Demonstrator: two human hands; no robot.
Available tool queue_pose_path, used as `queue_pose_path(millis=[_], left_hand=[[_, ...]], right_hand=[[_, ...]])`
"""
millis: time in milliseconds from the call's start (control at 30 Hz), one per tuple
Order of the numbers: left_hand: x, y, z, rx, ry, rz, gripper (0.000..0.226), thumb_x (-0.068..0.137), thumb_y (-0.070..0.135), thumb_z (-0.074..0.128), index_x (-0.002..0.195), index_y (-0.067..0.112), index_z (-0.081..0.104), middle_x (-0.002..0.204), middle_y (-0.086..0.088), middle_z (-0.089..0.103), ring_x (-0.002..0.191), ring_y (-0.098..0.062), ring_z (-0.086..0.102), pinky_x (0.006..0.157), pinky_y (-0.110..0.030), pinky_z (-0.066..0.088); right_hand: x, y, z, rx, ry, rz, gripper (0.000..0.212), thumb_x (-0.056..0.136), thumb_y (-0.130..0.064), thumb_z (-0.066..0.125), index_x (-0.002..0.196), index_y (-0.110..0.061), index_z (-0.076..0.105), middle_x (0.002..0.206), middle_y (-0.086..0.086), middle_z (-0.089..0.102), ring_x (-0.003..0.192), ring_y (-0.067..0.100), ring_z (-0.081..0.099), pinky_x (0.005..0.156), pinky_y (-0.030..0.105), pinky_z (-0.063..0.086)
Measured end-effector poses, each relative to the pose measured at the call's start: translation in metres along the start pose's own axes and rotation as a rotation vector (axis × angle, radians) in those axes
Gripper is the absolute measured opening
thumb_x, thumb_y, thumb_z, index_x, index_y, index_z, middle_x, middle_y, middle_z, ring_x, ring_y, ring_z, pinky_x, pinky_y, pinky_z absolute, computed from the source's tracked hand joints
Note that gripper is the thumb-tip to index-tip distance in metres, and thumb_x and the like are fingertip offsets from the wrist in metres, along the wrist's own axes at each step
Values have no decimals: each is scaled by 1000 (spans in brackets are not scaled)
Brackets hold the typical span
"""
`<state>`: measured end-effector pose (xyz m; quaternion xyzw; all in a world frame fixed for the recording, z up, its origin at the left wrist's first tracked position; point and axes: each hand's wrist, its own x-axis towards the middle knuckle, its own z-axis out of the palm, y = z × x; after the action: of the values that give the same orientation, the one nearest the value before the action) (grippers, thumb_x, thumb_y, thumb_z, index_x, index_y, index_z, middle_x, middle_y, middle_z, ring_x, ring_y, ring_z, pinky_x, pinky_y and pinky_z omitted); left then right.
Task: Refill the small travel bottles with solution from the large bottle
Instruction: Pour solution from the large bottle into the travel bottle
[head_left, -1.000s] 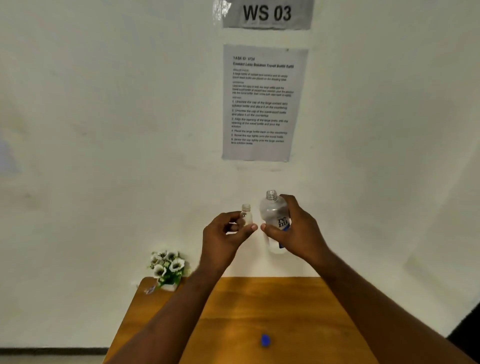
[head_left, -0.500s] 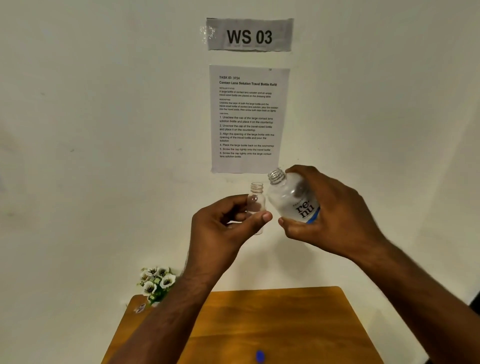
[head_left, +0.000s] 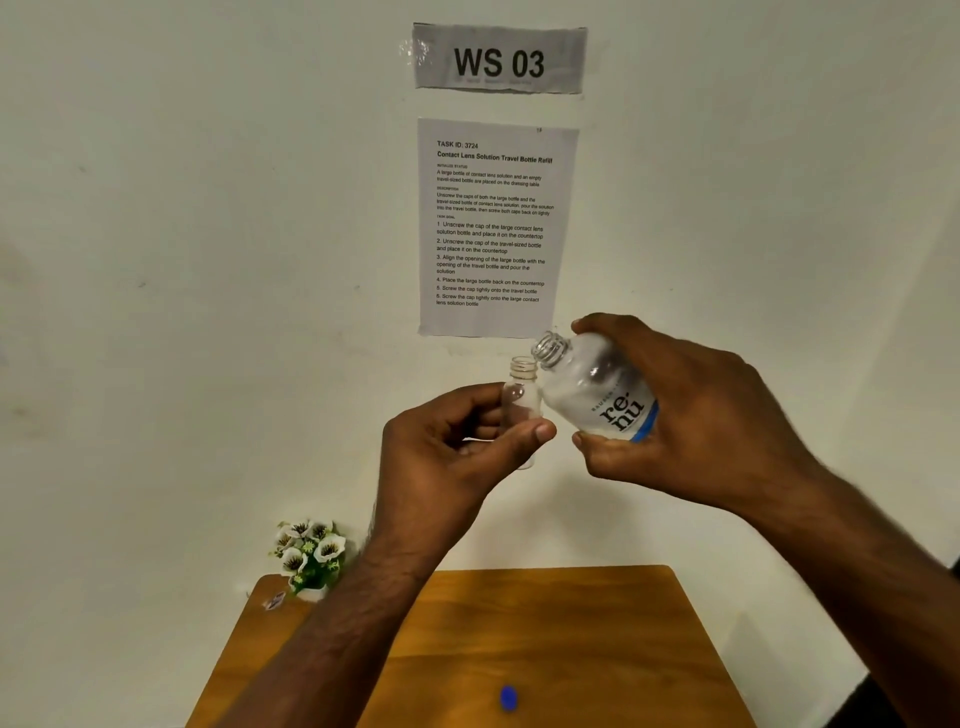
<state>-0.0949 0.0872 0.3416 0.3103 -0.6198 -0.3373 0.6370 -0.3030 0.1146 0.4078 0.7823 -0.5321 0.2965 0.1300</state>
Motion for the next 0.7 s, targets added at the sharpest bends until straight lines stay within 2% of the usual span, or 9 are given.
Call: queue_pose_path(millis=[67, 300, 433, 700], left_hand=[[-2, -1, 0, -4, 6, 2, 43, 71, 32, 87, 108, 12, 79, 83, 4, 81, 75, -10, 77, 65, -21, 62], [-5, 1, -1, 24, 5, 27, 43, 72, 33, 86, 109, 10, 80, 84, 8, 80, 75, -7, 76, 65, -17, 60], [-6, 2, -1, 5, 8, 12, 40, 71, 32, 86, 107, 17, 79, 84, 7, 81, 75, -9, 77, 65, -19, 61], [-7, 6, -1, 4, 9, 24, 41, 71, 34, 86, 108, 17, 79, 84, 8, 81, 76, -8, 77, 65, -18, 61]], right_hand=[[0, 0, 0, -4, -15, 0, 80, 62, -65, 71, 134, -47, 41, 108, -23, 66, 79, 1, 57, 67, 14, 42], [2, 0, -5, -48, -42, -33, 81, 61, -64, 69, 134, -47, 39, 112, -22, 66, 82, 5, 60, 69, 25, 54], [4, 0, -9, -100, -43, -34, 83, 59, -60, 73, 135, -47, 41, 110, -22, 66, 78, 3, 54, 66, 22, 46], [10, -2, -22, -162, -56, -55, 83, 57, -61, 69, 135, -49, 41, 105, -22, 65, 75, 6, 53, 65, 24, 48]])
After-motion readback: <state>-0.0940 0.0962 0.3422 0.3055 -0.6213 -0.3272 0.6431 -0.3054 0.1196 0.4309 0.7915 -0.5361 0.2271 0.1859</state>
